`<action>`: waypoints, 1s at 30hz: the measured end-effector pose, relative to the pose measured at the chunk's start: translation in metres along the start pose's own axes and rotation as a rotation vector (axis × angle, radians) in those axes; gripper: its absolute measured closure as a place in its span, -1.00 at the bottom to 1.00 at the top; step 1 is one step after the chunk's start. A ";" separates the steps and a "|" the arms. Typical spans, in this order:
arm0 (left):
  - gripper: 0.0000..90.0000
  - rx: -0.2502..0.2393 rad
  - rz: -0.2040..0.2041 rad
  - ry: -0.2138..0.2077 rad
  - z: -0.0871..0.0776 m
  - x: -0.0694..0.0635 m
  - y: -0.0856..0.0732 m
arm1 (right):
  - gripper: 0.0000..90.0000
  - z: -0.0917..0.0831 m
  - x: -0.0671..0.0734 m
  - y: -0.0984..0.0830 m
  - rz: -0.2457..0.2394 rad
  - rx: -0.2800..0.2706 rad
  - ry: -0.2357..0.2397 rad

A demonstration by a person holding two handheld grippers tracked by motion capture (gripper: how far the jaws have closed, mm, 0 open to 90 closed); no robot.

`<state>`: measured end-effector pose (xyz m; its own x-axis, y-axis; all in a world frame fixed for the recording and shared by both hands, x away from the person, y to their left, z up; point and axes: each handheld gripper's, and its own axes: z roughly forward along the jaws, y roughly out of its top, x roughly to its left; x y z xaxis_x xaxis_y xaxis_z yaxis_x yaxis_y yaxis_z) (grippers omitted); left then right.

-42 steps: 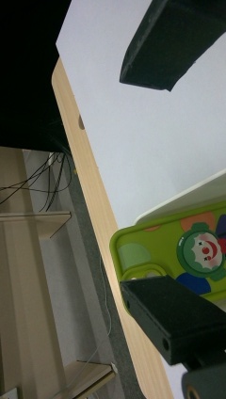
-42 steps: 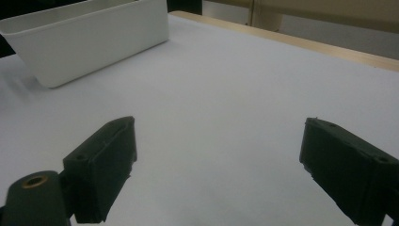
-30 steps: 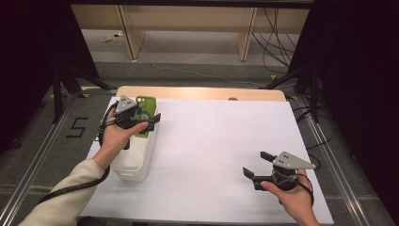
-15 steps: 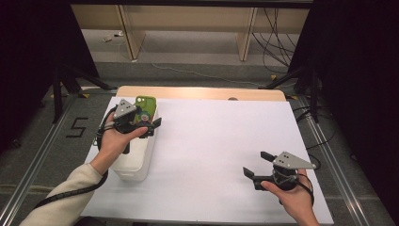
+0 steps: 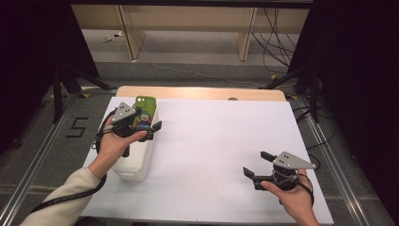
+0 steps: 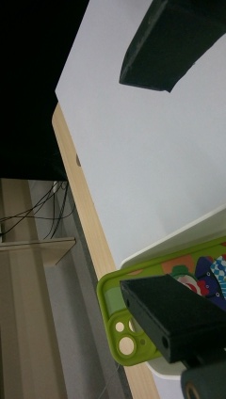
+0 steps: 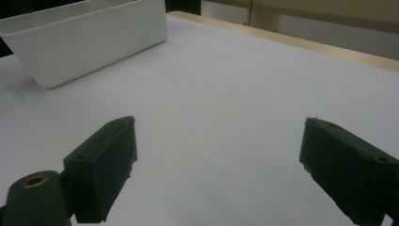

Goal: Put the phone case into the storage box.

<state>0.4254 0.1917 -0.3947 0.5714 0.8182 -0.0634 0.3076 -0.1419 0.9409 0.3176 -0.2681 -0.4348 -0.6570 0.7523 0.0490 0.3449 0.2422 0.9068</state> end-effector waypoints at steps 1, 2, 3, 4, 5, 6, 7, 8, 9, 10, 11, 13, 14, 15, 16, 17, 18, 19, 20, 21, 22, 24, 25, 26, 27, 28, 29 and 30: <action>-0.92 0.001 0.005 -0.003 -0.001 -0.001 0.000 | -0.72 0.000 0.000 0.000 0.000 -0.001 0.000; -0.92 -0.002 0.004 -0.005 -0.002 -0.002 0.000 | -0.72 0.000 0.000 0.000 0.001 -0.001 0.000; -0.92 -0.003 0.004 -0.006 -0.002 -0.002 0.000 | -0.72 0.000 0.000 0.000 0.001 0.000 -0.001; -0.92 -0.005 0.007 -0.007 -0.003 -0.003 0.000 | -0.72 0.000 0.000 0.000 0.000 0.000 -0.002; -0.92 -0.005 0.007 -0.009 -0.004 -0.004 0.000 | -0.72 0.000 0.000 0.000 0.000 -0.001 -0.002; -0.92 -0.005 0.009 -0.011 -0.005 -0.005 0.000 | -0.72 0.000 0.000 0.000 0.000 -0.002 -0.001; -0.92 -0.009 0.008 -0.012 -0.005 -0.005 -0.001 | -0.72 0.000 0.000 0.000 0.000 -0.002 0.000; -0.92 -0.009 0.008 -0.013 -0.006 -0.006 -0.001 | -0.72 0.000 0.000 0.000 -0.001 -0.002 0.000; -0.92 -0.010 0.012 -0.015 -0.007 -0.007 -0.001 | -0.72 0.000 0.000 0.000 -0.001 -0.001 0.000; -0.92 -0.011 0.012 -0.016 -0.008 -0.007 -0.001 | -0.72 0.000 0.000 0.000 -0.001 -0.001 0.000; -0.92 -0.015 0.009 -0.016 -0.008 -0.008 -0.001 | -0.72 0.000 0.000 0.000 -0.001 -0.001 0.000; -0.92 -0.017 0.009 -0.021 -0.010 -0.010 -0.001 | -0.72 0.000 0.000 0.000 -0.001 -0.002 0.000; -0.92 -0.017 0.013 -0.024 -0.011 -0.010 -0.001 | -0.72 0.000 0.000 0.000 -0.002 -0.002 0.000; -0.92 -0.018 0.015 -0.026 -0.011 -0.011 -0.002 | -0.72 0.000 0.000 0.000 -0.001 -0.002 0.000; -0.92 -0.019 0.014 -0.029 -0.012 -0.012 -0.002 | -0.72 0.000 0.000 0.000 -0.001 -0.003 0.000; -0.92 -0.021 0.015 -0.030 -0.013 -0.013 -0.002 | -0.72 0.000 0.000 0.000 -0.001 -0.002 0.000; -0.92 -0.022 0.017 -0.033 -0.014 -0.014 -0.002 | -0.72 0.000 0.000 0.000 -0.001 -0.002 0.000; -0.92 -0.024 0.017 -0.036 -0.015 -0.015 -0.003 | -0.72 0.000 0.000 0.000 -0.002 -0.003 -0.001; -0.92 -0.026 0.016 -0.038 -0.016 -0.016 -0.003 | -0.72 0.000 0.000 0.000 0.000 -0.003 0.000; -0.92 -0.028 0.018 -0.040 -0.017 -0.017 -0.003 | -0.72 0.000 0.000 0.000 0.000 -0.003 -0.001; -0.92 -0.030 0.018 -0.042 -0.019 -0.018 -0.004 | -0.72 -0.001 0.000 0.000 -0.001 -0.001 -0.002; -0.92 -0.033 0.022 -0.045 -0.020 -0.019 -0.005 | -0.72 -0.001 0.000 0.000 -0.002 -0.002 -0.002; -0.92 -0.031 0.024 -0.045 -0.021 -0.020 -0.005 | -0.72 -0.001 0.000 0.000 -0.001 -0.002 -0.002; -0.92 -0.032 0.026 -0.045 -0.022 -0.020 -0.006 | -0.72 -0.001 0.000 0.000 -0.001 -0.002 -0.002; -0.92 -0.033 0.025 -0.047 -0.023 -0.021 -0.007 | -0.72 -0.001 0.000 0.000 -0.001 -0.002 -0.002; -0.92 -0.031 0.027 -0.047 -0.024 -0.021 -0.007 | -0.72 -0.001 0.000 0.000 -0.001 -0.002 -0.002; -0.92 -0.031 0.028 -0.048 -0.024 -0.021 -0.008 | -0.72 -0.001 0.000 0.000 -0.001 -0.002 -0.002; -0.92 -0.031 0.026 -0.049 -0.025 -0.022 -0.009 | -0.72 -0.001 0.000 0.000 -0.002 -0.002 -0.002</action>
<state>0.3912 0.1888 -0.3936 0.6156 0.7861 -0.0547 0.2693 -0.1447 0.9521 0.3171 -0.2680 -0.4341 -0.6563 0.7531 0.0464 0.3423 0.2424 0.9078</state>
